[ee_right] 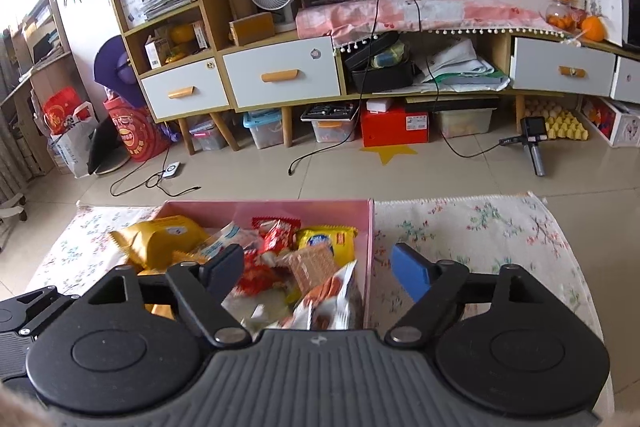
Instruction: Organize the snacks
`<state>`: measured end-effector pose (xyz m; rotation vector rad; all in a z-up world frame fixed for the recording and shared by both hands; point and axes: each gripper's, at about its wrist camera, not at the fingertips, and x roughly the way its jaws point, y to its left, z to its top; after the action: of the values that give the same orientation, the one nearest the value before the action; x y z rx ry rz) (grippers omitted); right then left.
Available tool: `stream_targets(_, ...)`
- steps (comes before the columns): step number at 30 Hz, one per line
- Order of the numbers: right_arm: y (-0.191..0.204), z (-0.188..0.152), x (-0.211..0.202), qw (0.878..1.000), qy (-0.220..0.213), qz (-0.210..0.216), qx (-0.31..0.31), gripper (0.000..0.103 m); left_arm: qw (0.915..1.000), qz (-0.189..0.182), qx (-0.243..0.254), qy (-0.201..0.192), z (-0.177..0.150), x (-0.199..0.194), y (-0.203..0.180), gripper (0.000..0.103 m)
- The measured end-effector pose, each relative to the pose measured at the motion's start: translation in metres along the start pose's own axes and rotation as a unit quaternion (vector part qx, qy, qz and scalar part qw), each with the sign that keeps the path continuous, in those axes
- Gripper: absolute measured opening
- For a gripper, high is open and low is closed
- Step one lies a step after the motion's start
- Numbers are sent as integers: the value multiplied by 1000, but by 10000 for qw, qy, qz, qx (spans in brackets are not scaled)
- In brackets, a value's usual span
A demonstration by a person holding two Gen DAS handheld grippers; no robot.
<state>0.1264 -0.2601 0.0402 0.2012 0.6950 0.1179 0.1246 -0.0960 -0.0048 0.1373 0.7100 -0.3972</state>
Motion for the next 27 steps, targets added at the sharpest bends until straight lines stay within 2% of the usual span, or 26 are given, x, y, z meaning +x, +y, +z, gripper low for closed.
stream_targets(6, 3, -18, -22, 9999, 18, 130, -4, 93, 9997, 176, 115, 125, -18, -20, 0, 98)
stream_targets(11, 11, -32, -34, 9997, 81, 4, -210, 99, 9988, 429, 143, 184, -33, -35, -1, 100)
stream_targets(17, 19, -53, -41, 9990, 313, -215, -235, 101, 9971, 680, 36, 350, -47, -53, 5, 101)
stream_targets(21, 26, -63, -51, 9987, 358, -289, -221, 103, 9947, 879, -185, 501, -56, -65, 10, 101)
stream_targets(25, 35, -71, -57, 9965, 577, -513, -318, 103, 9909, 1034, -531, 682, -62, -77, 15, 101)
stream_targets(27, 39, -76, -60, 9953, 663, -609, -346, 103, 9899, 1107, -525, 718, -64, -84, 14, 101)
